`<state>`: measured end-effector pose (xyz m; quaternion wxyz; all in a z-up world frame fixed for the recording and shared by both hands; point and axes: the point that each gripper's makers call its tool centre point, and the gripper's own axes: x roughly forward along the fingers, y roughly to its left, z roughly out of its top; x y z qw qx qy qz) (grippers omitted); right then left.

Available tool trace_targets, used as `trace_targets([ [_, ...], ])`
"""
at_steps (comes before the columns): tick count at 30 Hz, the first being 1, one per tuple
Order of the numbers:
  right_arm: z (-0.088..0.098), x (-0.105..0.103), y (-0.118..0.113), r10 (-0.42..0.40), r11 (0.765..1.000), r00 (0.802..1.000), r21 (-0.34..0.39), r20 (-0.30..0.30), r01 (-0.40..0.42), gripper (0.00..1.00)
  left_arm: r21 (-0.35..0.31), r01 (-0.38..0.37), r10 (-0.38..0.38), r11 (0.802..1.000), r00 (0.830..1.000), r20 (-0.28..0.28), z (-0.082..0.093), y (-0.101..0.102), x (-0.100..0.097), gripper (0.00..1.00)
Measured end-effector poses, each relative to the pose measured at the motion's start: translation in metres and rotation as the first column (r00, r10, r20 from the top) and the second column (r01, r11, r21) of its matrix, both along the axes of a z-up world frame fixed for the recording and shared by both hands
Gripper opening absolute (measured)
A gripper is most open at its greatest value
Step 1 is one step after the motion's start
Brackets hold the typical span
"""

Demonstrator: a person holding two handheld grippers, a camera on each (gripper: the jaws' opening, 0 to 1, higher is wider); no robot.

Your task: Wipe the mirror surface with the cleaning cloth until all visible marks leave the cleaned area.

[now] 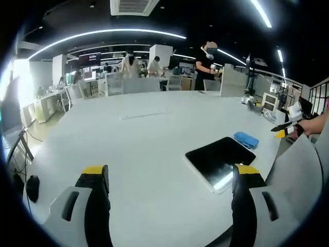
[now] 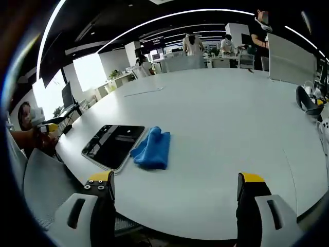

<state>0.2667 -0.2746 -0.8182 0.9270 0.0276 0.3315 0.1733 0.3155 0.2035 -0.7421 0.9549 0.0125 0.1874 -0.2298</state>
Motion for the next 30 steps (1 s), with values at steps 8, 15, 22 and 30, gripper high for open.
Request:
trace_targets([
  [8,0.001,0.005,0.0,-0.015,1.0,1.0,0.009,0.004,0.015,0.98,0.014,0.027,-0.027,1.0,1.0,-0.008,-0.002,-0.005,-0.003,0.99],
  [15,-0.002,0.009,0.01,0.009,1.0,1.0,0.008,-0.008,-0.009,0.98,0.006,0.005,-0.005,1.0,1.0,0.004,0.004,0.002,-0.001,0.99],
  [22,-0.002,0.018,0.005,-0.002,1.0,1.0,0.015,0.0,0.002,0.98,0.019,0.017,-0.017,1.0,1.0,0.007,0.004,-0.001,0.0,0.99],
  [30,0.0,0.015,0.011,0.008,1.0,1.0,0.011,-0.002,-0.008,0.98,0.015,-0.012,0.012,1.0,1.0,0.01,0.008,0.01,0.002,0.99],
])
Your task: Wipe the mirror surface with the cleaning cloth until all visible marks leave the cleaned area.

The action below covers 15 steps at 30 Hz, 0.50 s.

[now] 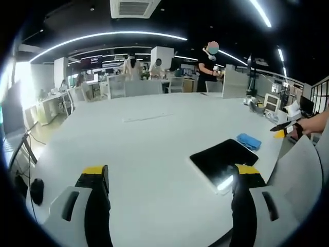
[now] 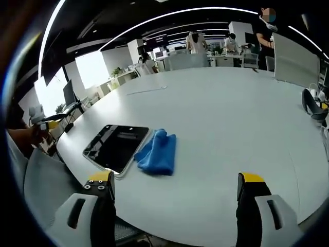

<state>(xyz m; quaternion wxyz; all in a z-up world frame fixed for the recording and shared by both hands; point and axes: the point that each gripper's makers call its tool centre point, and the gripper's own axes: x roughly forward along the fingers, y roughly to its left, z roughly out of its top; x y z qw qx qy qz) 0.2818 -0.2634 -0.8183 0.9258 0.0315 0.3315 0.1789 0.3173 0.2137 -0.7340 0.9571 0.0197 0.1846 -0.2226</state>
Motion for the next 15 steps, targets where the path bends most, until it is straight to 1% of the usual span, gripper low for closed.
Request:
trace_targets([
  [2,0.001,-0.001,-0.001,0.0,1.0,1.0,-0.003,0.001,0.0,0.98,-0.003,-0.005,0.005,1.0,1.0,-0.005,-0.003,-0.002,-0.001,0.99],
  [5,0.003,-0.003,-0.002,-0.01,1.0,1.0,0.003,-0.003,0.01,0.98,0.002,0.009,-0.009,1.0,1.0,-0.013,-0.007,-0.01,-0.006,0.99],
  [9,0.01,0.0,0.0,-0.002,1.0,1.0,-0.001,0.018,0.002,0.98,0.002,0.022,-0.022,1.0,1.0,-0.009,-0.009,-0.016,-0.011,0.99],
  [12,0.012,0.002,0.004,-0.006,1.0,1.0,0.002,0.02,0.006,0.98,0.007,0.029,-0.029,1.0,1.0,-0.006,-0.01,-0.015,-0.016,0.99],
  [15,0.018,0.002,0.011,0.01,1.0,1.0,-0.004,0.027,-0.01,0.98,-0.005,0.007,-0.007,1.0,1.0,-0.009,-0.01,-0.011,-0.018,0.99],
])
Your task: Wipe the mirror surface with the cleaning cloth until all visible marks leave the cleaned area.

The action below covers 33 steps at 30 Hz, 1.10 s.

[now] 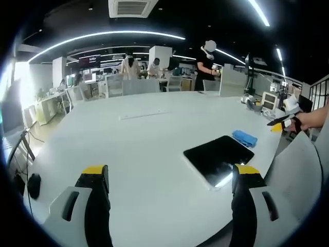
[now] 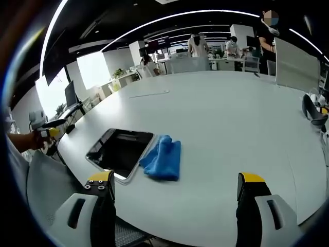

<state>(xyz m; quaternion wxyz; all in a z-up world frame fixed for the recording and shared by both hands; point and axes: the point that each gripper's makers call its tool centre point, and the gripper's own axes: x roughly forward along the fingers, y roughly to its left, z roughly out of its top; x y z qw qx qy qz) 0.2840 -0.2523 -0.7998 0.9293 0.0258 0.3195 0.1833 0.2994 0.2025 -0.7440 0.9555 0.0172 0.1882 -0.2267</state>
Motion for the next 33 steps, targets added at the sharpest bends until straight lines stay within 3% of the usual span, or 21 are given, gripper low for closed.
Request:
trace_targets([
  [13,0.012,0.016,0.003,-0.016,1.0,1.0,-0.01,0.008,0.016,0.96,-0.001,0.013,-0.013,1.0,1.0,0.002,0.0,-0.013,-0.002,0.99],
  [23,0.042,0.052,0.024,0.027,0.999,0.998,-0.036,0.048,-0.025,0.95,0.006,0.021,-0.021,1.0,1.0,0.0,-0.006,-0.021,-0.004,0.99],
  [29,0.041,0.07,0.029,0.018,0.998,0.999,-0.063,0.043,-0.016,0.86,0.02,0.021,-0.021,1.0,1.0,-0.001,-0.011,-0.027,-0.002,0.99],
  [32,0.038,0.077,0.037,0.017,0.997,0.999,-0.069,0.03,-0.015,0.79,0.077,0.011,-0.012,0.997,1.0,0.011,-0.021,-0.03,-0.003,0.99],
  [33,0.035,0.078,0.039,0.02,0.997,1.0,-0.081,0.023,-0.018,0.77,0.068,0.012,-0.013,0.998,1.0,0.006,-0.023,-0.032,-0.003,0.99],
])
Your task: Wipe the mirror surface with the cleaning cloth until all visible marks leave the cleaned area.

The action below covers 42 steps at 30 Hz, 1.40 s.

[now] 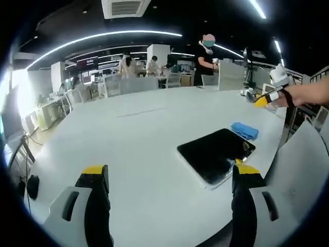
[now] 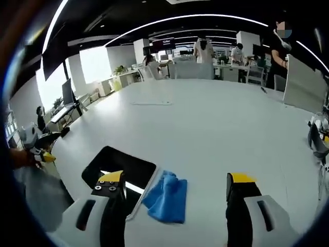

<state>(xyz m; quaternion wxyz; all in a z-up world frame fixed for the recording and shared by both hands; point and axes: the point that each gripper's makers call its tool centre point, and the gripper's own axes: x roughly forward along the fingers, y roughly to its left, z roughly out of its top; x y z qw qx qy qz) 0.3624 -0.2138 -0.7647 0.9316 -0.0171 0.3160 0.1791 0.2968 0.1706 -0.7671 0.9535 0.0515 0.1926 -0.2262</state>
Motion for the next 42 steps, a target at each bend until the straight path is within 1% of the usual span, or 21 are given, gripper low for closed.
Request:
trace_targets([
  [3,-0.015,0.003,0.008,0.013,0.999,0.999,-0.029,-0.036,-0.014,0.68,-0.033,0.001,-0.002,0.999,1.0,-0.031,-0.01,-0.005,0.0,0.99],
  [5,-0.028,0.004,0.012,0.02,0.999,0.997,-0.047,-0.07,-0.023,0.63,-0.04,0.009,-0.011,0.999,0.999,-0.049,-0.011,-0.007,0.0,0.99],
  [6,-0.033,0.004,0.014,0.02,0.999,0.997,-0.048,-0.078,-0.024,0.61,-0.04,0.012,-0.014,0.999,0.999,-0.047,-0.01,-0.008,0.0,0.99],
  [9,-0.047,0.004,0.021,0.028,0.998,0.993,-0.045,-0.113,-0.034,0.48,-0.017,0.051,-0.051,0.999,0.998,-0.045,-0.013,-0.015,-0.002,0.99],
  [10,-0.053,0.004,0.021,0.025,0.997,0.992,-0.066,-0.123,-0.034,0.46,0.001,0.064,-0.064,0.998,0.996,-0.056,-0.017,-0.018,-0.005,0.99],
  [12,-0.064,0.003,0.025,0.029,0.998,0.987,-0.057,-0.156,-0.038,0.41,0.025,0.079,-0.077,0.997,0.995,-0.059,-0.019,-0.019,-0.006,0.99],
  [14,-0.073,0.002,0.028,0.026,0.998,0.984,-0.058,-0.175,-0.036,0.34,0.072,0.086,-0.083,0.994,0.996,-0.04,-0.019,-0.017,-0.006,0.99],
  [15,-0.078,0.001,0.028,0.023,0.996,0.982,-0.079,-0.188,-0.039,0.31,0.074,0.09,-0.087,0.993,0.995,-0.037,-0.019,-0.016,-0.006,0.99],
  [16,-0.08,0.0,0.028,0.016,0.996,0.981,-0.084,-0.192,-0.033,0.27,0.067,0.09,-0.087,0.994,0.995,-0.041,-0.02,-0.016,-0.006,0.99],
  [18,-0.086,-0.005,0.025,-0.025,0.997,0.973,-0.081,-0.229,0.007,0.17,0.045,0.079,-0.076,0.996,0.995,-0.065,-0.024,-0.013,-0.005,0.99],
  [19,-0.087,-0.004,0.024,-0.028,0.997,0.974,-0.081,-0.226,0.01,0.12,0.037,0.071,-0.069,0.997,0.995,-0.072,-0.025,-0.012,-0.005,0.99],
  [23,-0.098,-0.006,0.023,-0.042,0.996,0.97,-0.091,-0.241,0.02,0.13,0.021,0.044,-0.043,0.999,0.997,-0.069,-0.024,-0.007,-0.004,0.99],
  [26,-0.099,-0.004,0.025,-0.036,0.994,0.972,-0.111,-0.232,0.01,0.07,0.03,0.046,-0.044,0.998,0.997,-0.062,-0.023,-0.008,-0.004,0.99],
  [27,-0.098,-0.003,0.026,-0.04,0.993,0.972,-0.114,-0.23,0.014,0.07,0.035,0.049,-0.047,0.998,0.997,-0.061,-0.023,-0.009,-0.004,0.99],
  [29,-0.097,0.0,0.03,-0.018,0.988,0.977,-0.152,-0.215,-0.015,0.03,0.044,0.046,-0.043,0.998,0.997,-0.068,-0.025,-0.007,-0.004,0.99],
  [31,-0.102,0.003,0.033,-0.019,0.984,0.975,-0.176,-0.223,-0.021,0.03,0.046,0.036,-0.032,0.998,0.996,-0.082,-0.028,-0.004,-0.005,0.99],
  [34,-0.11,0.004,0.027,-0.081,0.986,0.968,-0.163,-0.238,0.042,0.05,0.057,0.033,-0.028,0.998,0.996,-0.086,-0.029,-0.003,-0.006,0.99],
  [35,-0.111,0.005,0.028,-0.085,0.987,0.97,-0.155,-0.227,0.05,0.05,0.06,0.032,-0.026,0.998,0.996,-0.088,-0.029,-0.003,-0.006,0.99],
  [39,-0.11,0.005,0.028,-0.091,0.984,0.969,-0.171,-0.229,0.052,0.01,0.071,0.023,-0.016,0.997,0.996,-0.089,-0.028,-0.002,-0.007,0.99],
  [41,-0.106,0.006,0.026,-0.118,0.987,0.963,-0.138,-0.242,0.086,0.0,0.06,0.013,-0.009,0.998,0.998,-0.069,-0.019,-0.002,-0.005,0.99],
  [42,-0.101,0.007,0.027,-0.132,0.989,0.958,-0.101,-0.254,0.109,0.0,0.056,0.013,-0.01,0.998,0.999,-0.049,-0.012,-0.002,-0.004,0.99],
])
